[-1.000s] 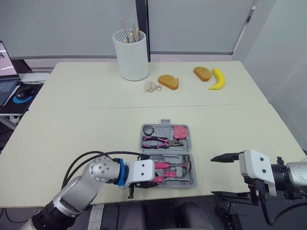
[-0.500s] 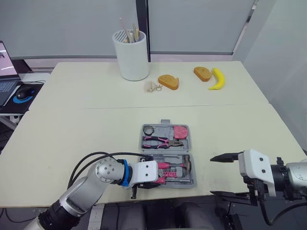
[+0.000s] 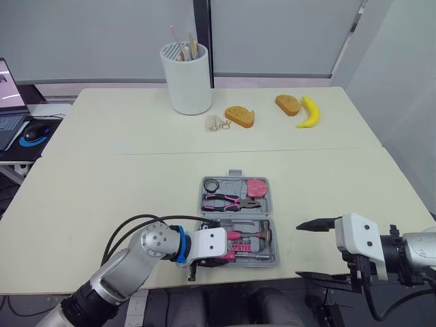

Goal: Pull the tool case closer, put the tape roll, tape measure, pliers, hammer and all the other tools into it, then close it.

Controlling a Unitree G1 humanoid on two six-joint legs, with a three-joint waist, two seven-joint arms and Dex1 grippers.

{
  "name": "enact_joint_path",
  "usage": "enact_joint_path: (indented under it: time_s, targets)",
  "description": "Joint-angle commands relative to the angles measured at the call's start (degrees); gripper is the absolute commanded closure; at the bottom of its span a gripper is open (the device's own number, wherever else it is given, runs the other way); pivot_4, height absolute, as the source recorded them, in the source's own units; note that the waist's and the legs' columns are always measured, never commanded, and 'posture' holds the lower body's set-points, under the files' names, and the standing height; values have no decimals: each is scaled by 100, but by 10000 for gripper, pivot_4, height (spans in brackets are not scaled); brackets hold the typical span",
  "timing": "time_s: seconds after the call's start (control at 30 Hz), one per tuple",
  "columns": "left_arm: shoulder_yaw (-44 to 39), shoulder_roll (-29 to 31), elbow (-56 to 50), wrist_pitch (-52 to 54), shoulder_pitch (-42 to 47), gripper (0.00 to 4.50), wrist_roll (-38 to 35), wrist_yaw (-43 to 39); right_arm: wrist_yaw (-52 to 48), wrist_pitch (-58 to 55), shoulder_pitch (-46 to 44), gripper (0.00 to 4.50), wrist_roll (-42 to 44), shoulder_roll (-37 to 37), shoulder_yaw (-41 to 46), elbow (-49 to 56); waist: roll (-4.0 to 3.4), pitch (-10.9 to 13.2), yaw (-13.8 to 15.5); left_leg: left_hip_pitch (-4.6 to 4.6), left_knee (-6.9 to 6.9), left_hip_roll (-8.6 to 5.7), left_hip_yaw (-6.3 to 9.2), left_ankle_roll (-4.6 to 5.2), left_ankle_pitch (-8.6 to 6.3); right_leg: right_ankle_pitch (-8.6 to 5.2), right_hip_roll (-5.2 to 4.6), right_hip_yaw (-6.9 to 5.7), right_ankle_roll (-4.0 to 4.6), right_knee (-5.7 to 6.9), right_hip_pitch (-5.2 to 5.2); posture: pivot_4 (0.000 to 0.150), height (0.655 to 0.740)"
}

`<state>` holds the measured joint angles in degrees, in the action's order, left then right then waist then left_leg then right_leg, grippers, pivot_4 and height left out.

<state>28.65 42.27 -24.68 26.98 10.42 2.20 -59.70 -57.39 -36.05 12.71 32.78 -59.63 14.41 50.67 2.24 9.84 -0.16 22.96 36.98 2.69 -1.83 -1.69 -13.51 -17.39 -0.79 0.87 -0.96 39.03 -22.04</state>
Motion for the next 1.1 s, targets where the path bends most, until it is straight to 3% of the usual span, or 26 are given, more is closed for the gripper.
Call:
enact_joint_path:
  time_s: [0.03,0.47,0.5,0.73,0.9,1.0,1.1]
  targets:
    - [-1,-61,-87,-124,78,36752,-14,-4,24,82,-30,0,39,-2,7,151,0,0,0,0,0,0,-1,0,0,0,0,0,0,0,0,1500,7303]
    - [-79,-86,-73,-3,90,36752,-94,-25,36,119,7,0,2,1,-9,146,0,0,0,0,1,0,-1,0,0,0,1,1,0,0,0,1500,7303]
    - [-120,-82,-101,15,102,29411,-132,-37,42,119,5,0,0,4,-14,146,0,0,0,0,1,0,-1,0,0,0,1,1,0,0,0,1500,7303]
    - [-680,181,-390,-140,121,7927,-803,-442,69,119,-3,0,9,13,-32,152,0,0,-1,-1,1,1,0,0,0,0,2,0,0,1,0,1500,7303]
    - [-1031,220,-101,-454,232,7927,-1256,-740,73,137,-58,0,10,9,-58,100,-2,-1,0,-1,2,0,-2,0,0,1,1,2,-1,1,1,1500,7303]
    - [-965,315,74,-578,350,13721,-1353,-1059,70,155,-111,0,-2,6,-87,57,-1,-1,-1,-1,2,0,-1,0,0,1,3,1,-1,1,1,1500,7303]
    - [-697,280,228,-753,437,23229,-1124,-1134,107,140,-183,0,4,19,-156,59,-1,-1,-1,-1,2,0,-1,0,0,1,5,2,-1,1,1,1500,7303]
